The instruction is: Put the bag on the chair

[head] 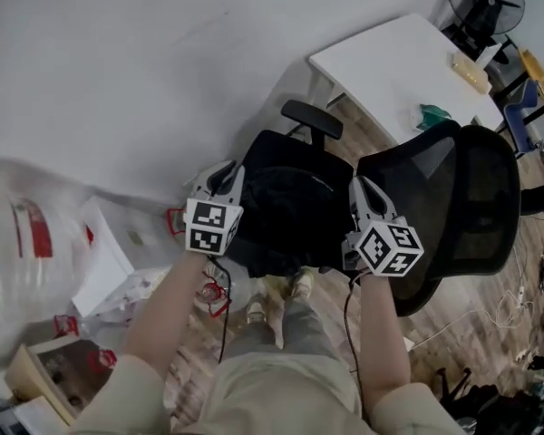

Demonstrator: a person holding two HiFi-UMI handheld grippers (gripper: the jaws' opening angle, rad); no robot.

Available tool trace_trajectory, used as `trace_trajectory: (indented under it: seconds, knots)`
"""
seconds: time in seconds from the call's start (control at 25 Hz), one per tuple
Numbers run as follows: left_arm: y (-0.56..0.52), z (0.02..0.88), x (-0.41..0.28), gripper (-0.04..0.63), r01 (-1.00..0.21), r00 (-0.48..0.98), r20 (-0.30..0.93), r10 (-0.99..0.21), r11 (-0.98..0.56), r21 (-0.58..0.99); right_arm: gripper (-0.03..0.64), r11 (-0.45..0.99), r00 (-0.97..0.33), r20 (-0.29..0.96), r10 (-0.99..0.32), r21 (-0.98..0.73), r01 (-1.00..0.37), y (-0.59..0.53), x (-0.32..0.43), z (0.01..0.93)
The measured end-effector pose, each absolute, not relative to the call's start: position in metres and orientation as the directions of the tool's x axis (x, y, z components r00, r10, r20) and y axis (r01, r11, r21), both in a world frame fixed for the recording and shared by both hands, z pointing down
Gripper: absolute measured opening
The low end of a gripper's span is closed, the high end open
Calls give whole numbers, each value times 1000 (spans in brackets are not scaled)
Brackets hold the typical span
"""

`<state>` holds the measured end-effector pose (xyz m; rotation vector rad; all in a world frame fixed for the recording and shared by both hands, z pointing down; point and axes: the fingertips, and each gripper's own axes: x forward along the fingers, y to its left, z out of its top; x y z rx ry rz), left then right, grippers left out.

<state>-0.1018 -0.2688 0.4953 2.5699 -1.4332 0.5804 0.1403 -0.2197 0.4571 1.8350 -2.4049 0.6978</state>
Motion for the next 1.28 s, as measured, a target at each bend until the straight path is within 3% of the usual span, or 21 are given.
trace_trajectory:
  seconds: [0.56, 0.88, 1.28]
  knots:
    - [-212, 356, -106, 48, -822, 541, 229, -809, -566, -60, 34, 423, -441, 63, -896, -187, -887, -141, 104, 279]
    - [-160, 293, -95, 37, -784, 589, 136, -797, -604, -144, 29, 460, -466, 36, -884, -115, -881, -96, 97, 227]
    - [-98, 239, -99, 37, -750, 651, 72, -755, -655, -93, 21, 442, -442, -9, -897, -29, -897, -30, 92, 196]
